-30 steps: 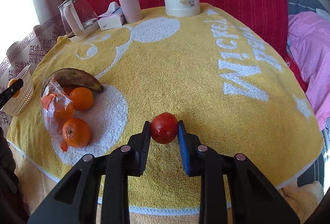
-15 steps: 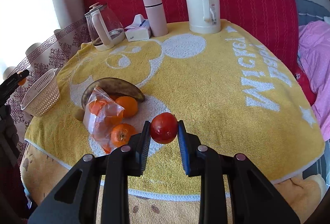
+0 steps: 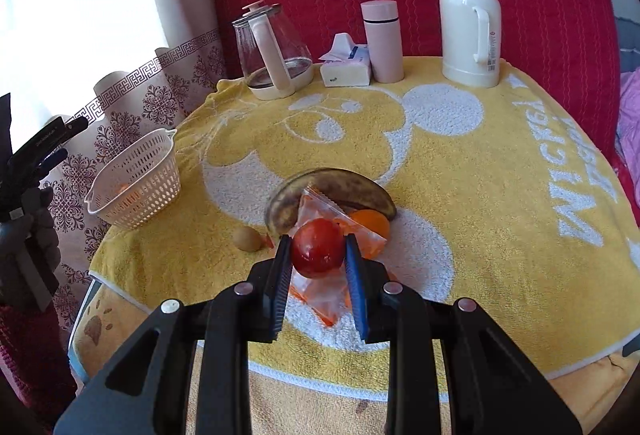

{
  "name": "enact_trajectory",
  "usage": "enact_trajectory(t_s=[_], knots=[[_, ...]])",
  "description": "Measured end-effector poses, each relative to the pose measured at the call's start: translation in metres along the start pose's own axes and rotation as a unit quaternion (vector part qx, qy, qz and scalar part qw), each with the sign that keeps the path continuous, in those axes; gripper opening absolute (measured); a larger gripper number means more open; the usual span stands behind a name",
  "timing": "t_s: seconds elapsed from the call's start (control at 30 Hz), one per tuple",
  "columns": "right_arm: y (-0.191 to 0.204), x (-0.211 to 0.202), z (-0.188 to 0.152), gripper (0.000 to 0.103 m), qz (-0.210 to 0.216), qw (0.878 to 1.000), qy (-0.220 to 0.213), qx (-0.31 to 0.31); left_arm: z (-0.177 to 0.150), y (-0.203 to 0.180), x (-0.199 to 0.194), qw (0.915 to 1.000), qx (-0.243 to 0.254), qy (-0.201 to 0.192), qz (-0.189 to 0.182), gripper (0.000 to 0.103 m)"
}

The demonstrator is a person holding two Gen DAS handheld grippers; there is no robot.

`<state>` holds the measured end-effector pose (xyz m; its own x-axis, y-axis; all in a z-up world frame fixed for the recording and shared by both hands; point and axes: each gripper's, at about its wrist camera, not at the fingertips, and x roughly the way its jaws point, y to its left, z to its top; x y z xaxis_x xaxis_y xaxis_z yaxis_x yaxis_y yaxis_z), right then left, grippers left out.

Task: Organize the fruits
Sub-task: 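Lower the orange into the white basket with the left tool while the right tool carries the tomato, then lower the tomato into the white basket and open the right tool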

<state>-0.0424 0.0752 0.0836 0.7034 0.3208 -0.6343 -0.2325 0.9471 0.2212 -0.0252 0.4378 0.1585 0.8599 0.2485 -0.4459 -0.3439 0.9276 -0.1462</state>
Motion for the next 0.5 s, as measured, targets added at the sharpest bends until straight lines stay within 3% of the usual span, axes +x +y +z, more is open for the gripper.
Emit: enact_trajectory(t_s=[0.1,0.33,0.5], knots=[[0.033,0.004,0.014,0.026,0.025,0.999,-0.009,-0.029,0.008,0.005,-0.01,0.9999,-0.002,-0.016,0.002,0.097],[0.12,0.027,0.046,0.026,0.094,0.992,-0.014,-0.088,0.021,0.022,-0.022,0.9993,-0.021,-0.028,-0.009,0.098],[0.171,0.054,0.057,0.026,0.118,0.986,-0.002,-0.115,0.028,0.039,-0.028,0.9984,-0.041,-0.037,-0.01,0.098]])
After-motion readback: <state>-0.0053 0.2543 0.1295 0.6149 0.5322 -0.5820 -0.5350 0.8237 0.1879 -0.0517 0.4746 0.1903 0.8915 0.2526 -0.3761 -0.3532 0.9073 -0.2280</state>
